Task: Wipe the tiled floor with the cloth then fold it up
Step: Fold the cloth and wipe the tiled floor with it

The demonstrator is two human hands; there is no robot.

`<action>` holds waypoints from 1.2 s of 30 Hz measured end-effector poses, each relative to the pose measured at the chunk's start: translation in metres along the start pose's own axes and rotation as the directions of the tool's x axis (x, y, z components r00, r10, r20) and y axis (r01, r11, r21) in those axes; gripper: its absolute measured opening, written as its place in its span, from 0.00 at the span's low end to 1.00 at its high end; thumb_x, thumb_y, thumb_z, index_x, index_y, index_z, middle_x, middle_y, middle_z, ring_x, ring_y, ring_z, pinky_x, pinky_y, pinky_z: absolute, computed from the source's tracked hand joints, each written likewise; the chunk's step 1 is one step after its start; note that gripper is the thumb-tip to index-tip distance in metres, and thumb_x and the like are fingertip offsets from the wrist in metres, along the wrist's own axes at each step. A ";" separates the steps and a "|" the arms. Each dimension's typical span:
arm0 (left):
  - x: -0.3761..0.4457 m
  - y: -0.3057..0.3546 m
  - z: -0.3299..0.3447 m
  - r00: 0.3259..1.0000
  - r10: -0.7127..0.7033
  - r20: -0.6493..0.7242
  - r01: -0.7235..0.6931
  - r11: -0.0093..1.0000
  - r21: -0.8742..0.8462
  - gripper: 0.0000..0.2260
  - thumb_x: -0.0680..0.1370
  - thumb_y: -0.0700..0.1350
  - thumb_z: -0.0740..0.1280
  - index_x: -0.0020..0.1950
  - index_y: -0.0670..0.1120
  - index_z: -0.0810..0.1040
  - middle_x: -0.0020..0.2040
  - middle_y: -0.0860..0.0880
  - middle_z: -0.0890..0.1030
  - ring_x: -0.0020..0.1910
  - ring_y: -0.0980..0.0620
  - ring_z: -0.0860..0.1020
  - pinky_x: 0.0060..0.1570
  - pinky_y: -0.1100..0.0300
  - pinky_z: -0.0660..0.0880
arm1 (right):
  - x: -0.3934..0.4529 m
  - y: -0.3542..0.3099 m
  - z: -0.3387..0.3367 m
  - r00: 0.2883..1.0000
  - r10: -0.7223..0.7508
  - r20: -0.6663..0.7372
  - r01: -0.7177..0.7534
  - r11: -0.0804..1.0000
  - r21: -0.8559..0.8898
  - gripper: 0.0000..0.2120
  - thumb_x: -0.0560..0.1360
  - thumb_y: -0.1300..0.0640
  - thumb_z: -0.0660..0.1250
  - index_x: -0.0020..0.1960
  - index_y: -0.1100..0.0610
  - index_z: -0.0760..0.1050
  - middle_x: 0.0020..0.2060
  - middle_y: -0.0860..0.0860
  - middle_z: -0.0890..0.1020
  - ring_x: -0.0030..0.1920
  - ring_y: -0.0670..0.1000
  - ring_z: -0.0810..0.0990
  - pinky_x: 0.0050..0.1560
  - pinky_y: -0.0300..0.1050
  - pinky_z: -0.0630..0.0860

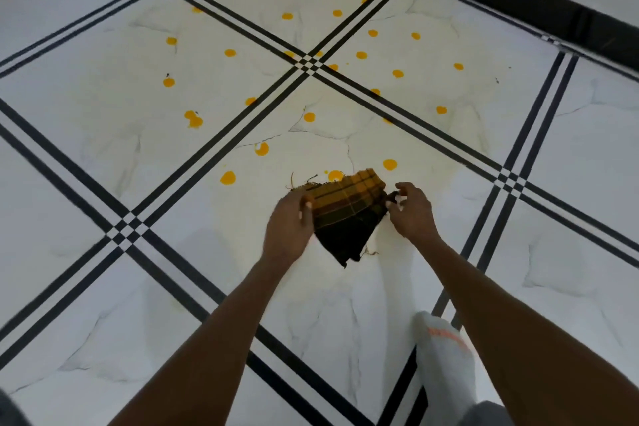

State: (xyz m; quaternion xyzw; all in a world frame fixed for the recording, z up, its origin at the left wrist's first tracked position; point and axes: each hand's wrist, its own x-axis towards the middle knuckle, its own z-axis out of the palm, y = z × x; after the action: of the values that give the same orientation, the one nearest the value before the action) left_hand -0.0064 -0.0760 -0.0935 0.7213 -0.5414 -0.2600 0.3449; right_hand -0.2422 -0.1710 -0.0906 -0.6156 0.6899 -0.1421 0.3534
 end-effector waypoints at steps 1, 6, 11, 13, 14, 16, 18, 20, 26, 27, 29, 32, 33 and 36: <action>0.007 0.011 0.011 0.996 0.041 0.076 -0.042 0.999 0.002 0.09 0.84 0.43 0.59 0.59 0.43 0.77 0.53 0.45 0.81 0.52 0.46 0.79 0.53 0.52 0.76 | 0.002 -0.002 0.001 1.000 -0.001 0.019 0.001 1.000 0.001 0.22 0.80 0.62 0.70 0.72 0.63 0.73 0.66 0.62 0.78 0.66 0.60 0.78 0.62 0.41 0.68; 0.025 0.043 0.056 0.927 0.041 0.373 -0.082 0.992 0.093 0.15 0.84 0.48 0.58 0.65 0.41 0.74 0.59 0.41 0.80 0.60 0.41 0.76 0.61 0.42 0.74 | 0.000 -0.008 0.001 0.998 0.043 0.035 -0.045 0.996 0.077 0.20 0.78 0.57 0.74 0.67 0.59 0.75 0.45 0.54 0.83 0.48 0.53 0.81 0.56 0.48 0.78; 0.031 0.040 0.062 0.907 -0.070 0.416 -0.058 0.956 0.287 0.20 0.87 0.53 0.54 0.75 0.45 0.70 0.74 0.47 0.73 0.75 0.42 0.64 0.72 0.42 0.66 | 0.004 0.014 -0.032 0.950 0.271 0.155 -0.271 0.962 -0.019 0.15 0.76 0.55 0.76 0.51 0.67 0.80 0.47 0.64 0.85 0.55 0.65 0.85 0.53 0.53 0.79; 0.031 0.041 0.060 0.906 -0.059 0.420 -0.080 0.949 0.305 0.20 0.87 0.52 0.54 0.76 0.45 0.70 0.76 0.47 0.72 0.76 0.42 0.64 0.73 0.42 0.65 | 0.002 0.018 -0.041 0.942 0.306 0.141 -0.293 0.950 -0.103 0.14 0.77 0.56 0.75 0.51 0.66 0.78 0.48 0.63 0.83 0.58 0.66 0.84 0.53 0.52 0.78; 0.031 0.041 0.059 0.903 -0.060 0.425 -0.084 0.946 0.312 0.21 0.87 0.52 0.54 0.77 0.45 0.69 0.76 0.47 0.71 0.76 0.42 0.63 0.73 0.43 0.65 | -0.001 0.016 -0.042 0.943 0.309 0.124 -0.292 0.946 -0.142 0.16 0.77 0.56 0.75 0.57 0.65 0.77 0.53 0.62 0.82 0.60 0.64 0.83 0.57 0.53 0.79; 0.031 0.042 0.058 0.897 -0.071 0.436 -0.076 0.948 0.310 0.21 0.87 0.52 0.54 0.77 0.45 0.68 0.77 0.47 0.70 0.77 0.42 0.63 0.73 0.43 0.64 | -0.007 0.010 -0.040 0.961 0.271 0.050 -0.255 0.944 -0.207 0.21 0.77 0.58 0.74 0.67 0.61 0.74 0.62 0.60 0.80 0.63 0.62 0.80 0.61 0.54 0.78; 0.031 0.039 0.055 0.903 -0.065 0.426 -0.058 0.961 0.270 0.22 0.86 0.53 0.54 0.75 0.44 0.70 0.75 0.45 0.72 0.76 0.41 0.64 0.73 0.43 0.66 | -0.011 0.003 -0.034 0.988 0.143 -0.055 -0.152 0.960 -0.233 0.17 0.79 0.60 0.72 0.66 0.58 0.76 0.63 0.58 0.80 0.62 0.60 0.81 0.60 0.54 0.77; 0.030 0.033 0.047 0.928 -0.024 0.372 -0.064 0.973 0.222 0.23 0.84 0.56 0.52 0.68 0.44 0.76 0.67 0.45 0.78 0.71 0.40 0.71 0.69 0.43 0.69 | -0.012 -0.004 -0.026 0.993 -0.015 -0.119 -0.011 0.977 -0.215 0.09 0.80 0.60 0.69 0.60 0.57 0.79 0.59 0.57 0.82 0.58 0.58 0.82 0.56 0.53 0.78; 0.014 0.000 0.013 0.990 -0.021 0.142 -0.009 0.978 0.209 0.14 0.83 0.46 0.62 0.65 0.41 0.76 0.61 0.42 0.78 0.60 0.40 0.74 0.60 0.44 0.74 | -0.007 -0.024 0.026 0.900 -0.414 0.134 0.432 0.888 -0.160 0.13 0.81 0.54 0.67 0.64 0.56 0.81 0.60 0.56 0.82 0.64 0.58 0.79 0.67 0.52 0.75; 0.010 -0.009 0.006 0.995 -0.031 0.091 0.010 0.974 0.225 0.13 0.82 0.44 0.64 0.65 0.40 0.76 0.61 0.42 0.78 0.60 0.40 0.74 0.59 0.45 0.75 | -0.006 -0.022 0.039 0.889 -0.417 0.190 0.450 0.871 -0.195 0.18 0.82 0.51 0.66 0.70 0.56 0.78 0.68 0.57 0.78 0.72 0.59 0.73 0.75 0.55 0.70; 0.002 -0.027 -0.009 0.997 -0.073 0.017 0.066 0.964 0.258 0.12 0.81 0.42 0.64 0.63 0.41 0.77 0.61 0.42 0.77 0.60 0.41 0.74 0.59 0.46 0.74 | -0.006 -0.012 0.059 0.882 -0.386 0.271 0.459 0.833 -0.309 0.29 0.84 0.43 0.60 0.80 0.57 0.66 0.80 0.60 0.65 0.82 0.62 0.59 0.82 0.61 0.55; -0.008 -0.057 -0.027 0.990 -0.121 -0.075 0.139 0.934 0.329 0.09 0.81 0.39 0.64 0.61 0.41 0.77 0.61 0.42 0.77 0.59 0.40 0.74 0.58 0.46 0.75 | -0.008 0.005 0.074 0.862 -0.426 0.274 0.507 0.741 -0.441 0.36 0.83 0.34 0.47 0.85 0.54 0.54 0.85 0.58 0.53 0.85 0.61 0.48 0.83 0.68 0.46; -0.011 -0.065 -0.031 0.988 -0.118 -0.099 0.146 0.922 0.359 0.09 0.81 0.38 0.64 0.61 0.40 0.77 0.61 0.41 0.76 0.59 0.40 0.74 0.57 0.46 0.75 | -0.008 0.010 0.074 0.861 -0.442 0.252 0.508 0.714 -0.481 0.37 0.83 0.34 0.45 0.85 0.53 0.53 0.85 0.57 0.52 0.85 0.60 0.48 0.82 0.68 0.46; -0.016 -0.087 -0.043 0.976 -0.121 -0.178 0.187 0.889 0.418 0.11 0.82 0.40 0.63 0.63 0.39 0.75 0.63 0.40 0.75 0.62 0.39 0.73 0.59 0.44 0.74 | 0.010 0.014 0.067 0.887 -0.417 0.200 0.451 0.686 -0.571 0.37 0.84 0.33 0.45 0.86 0.53 0.50 0.85 0.57 0.51 0.85 0.59 0.49 0.81 0.72 0.45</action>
State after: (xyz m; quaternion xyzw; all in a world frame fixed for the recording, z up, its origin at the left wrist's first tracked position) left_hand 0.0735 -0.0364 -0.1347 0.8377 -0.4994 -0.1062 0.1937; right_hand -0.2082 -0.1619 -0.1501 -0.8443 0.5232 0.0221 0.1134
